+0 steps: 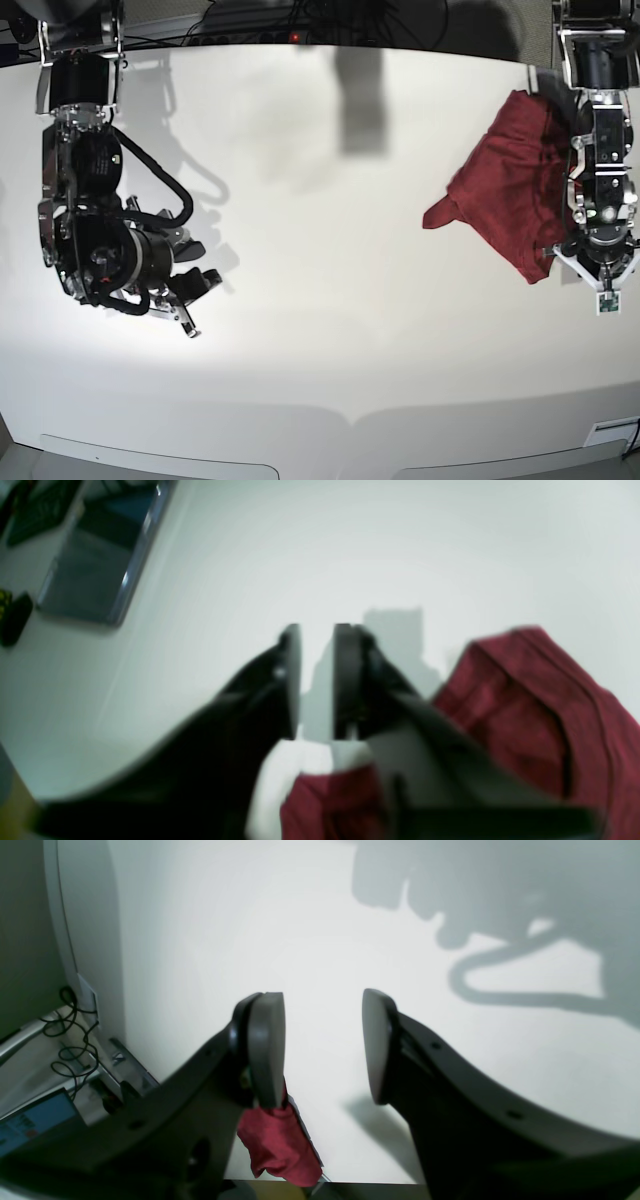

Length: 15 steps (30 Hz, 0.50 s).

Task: Fold the T-shirt properly
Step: 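Lift the shirt edge with the left gripper and flip it over, then pull the shirt flat with the left gripper and release it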

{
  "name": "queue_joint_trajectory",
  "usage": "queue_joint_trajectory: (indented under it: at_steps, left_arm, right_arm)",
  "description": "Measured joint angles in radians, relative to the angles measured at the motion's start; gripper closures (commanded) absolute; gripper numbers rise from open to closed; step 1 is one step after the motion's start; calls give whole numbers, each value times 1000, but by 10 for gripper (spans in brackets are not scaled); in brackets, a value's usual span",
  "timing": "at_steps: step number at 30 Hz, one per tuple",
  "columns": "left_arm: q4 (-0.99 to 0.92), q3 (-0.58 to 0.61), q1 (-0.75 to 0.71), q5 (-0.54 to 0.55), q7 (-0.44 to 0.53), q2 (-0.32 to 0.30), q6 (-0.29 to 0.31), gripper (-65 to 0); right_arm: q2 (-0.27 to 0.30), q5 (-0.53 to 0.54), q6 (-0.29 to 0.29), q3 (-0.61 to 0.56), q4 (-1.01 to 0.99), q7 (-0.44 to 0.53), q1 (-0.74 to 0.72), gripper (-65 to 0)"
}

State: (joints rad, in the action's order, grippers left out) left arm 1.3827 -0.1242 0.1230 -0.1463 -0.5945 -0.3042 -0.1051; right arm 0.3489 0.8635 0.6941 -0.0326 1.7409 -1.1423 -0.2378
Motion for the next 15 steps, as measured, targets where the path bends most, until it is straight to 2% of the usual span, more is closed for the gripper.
queue_joint_trajectory:
  at_steps: [4, 9, 12, 15]
  left_arm:
    - [127, -1, -93, -4, -40, 0, -2, 0]
    - [185, -46, -240, 14, -42, -31, -128, 0]
    - [185, -112, -321, 105, -39, -68, -139, 0]
    - [186, -135, -403, 221, -13, -69, -137, 0]
  right_arm:
    - [-1, 3, 0, 0, 0, 0, 0, -249]
    - [0, 3, 0, 0, 0, 0, 0, -249]
    - [-1, 3, 0, 0, 0, 0, 0, -249]
    - [-2, 3, 0, 0, 0, 0, 0, -249]
